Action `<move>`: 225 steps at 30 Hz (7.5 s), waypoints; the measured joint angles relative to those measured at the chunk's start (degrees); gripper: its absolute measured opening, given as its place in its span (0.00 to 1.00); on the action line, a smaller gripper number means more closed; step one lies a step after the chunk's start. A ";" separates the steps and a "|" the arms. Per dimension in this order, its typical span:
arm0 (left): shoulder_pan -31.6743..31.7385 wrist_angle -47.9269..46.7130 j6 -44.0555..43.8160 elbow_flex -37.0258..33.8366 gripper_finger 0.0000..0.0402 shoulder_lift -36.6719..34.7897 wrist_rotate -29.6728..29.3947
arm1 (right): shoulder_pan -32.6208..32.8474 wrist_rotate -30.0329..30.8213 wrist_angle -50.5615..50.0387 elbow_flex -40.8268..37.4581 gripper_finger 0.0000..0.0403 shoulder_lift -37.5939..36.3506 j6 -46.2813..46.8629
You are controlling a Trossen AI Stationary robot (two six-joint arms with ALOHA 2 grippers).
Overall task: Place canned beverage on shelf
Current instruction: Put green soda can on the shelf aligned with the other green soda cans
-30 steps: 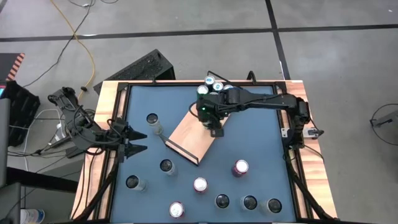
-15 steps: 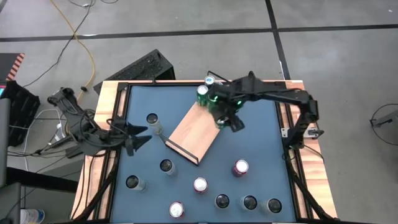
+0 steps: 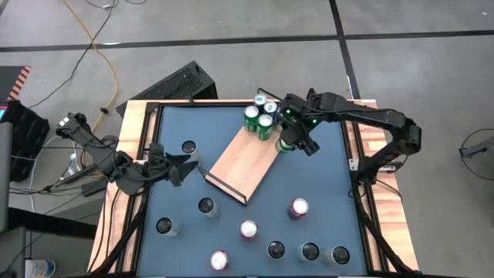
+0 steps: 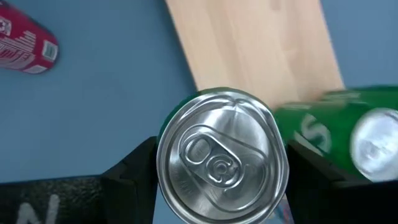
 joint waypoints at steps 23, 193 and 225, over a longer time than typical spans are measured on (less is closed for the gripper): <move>4.49 0.10 1.17 0.00 0.82 0.08 1.33 | -3.86 -6.26 6.26 -1.12 0.62 5.65 -1.75; 5.81 -9.06 3.65 0.00 0.82 0.07 7.41 | 16.56 25.09 28.35 -7.26 0.00 -0.77 60.07; 5.81 -10.92 4.29 0.00 0.82 0.08 6.67 | 16.19 36.09 16.36 -7.32 0.00 4.89 67.25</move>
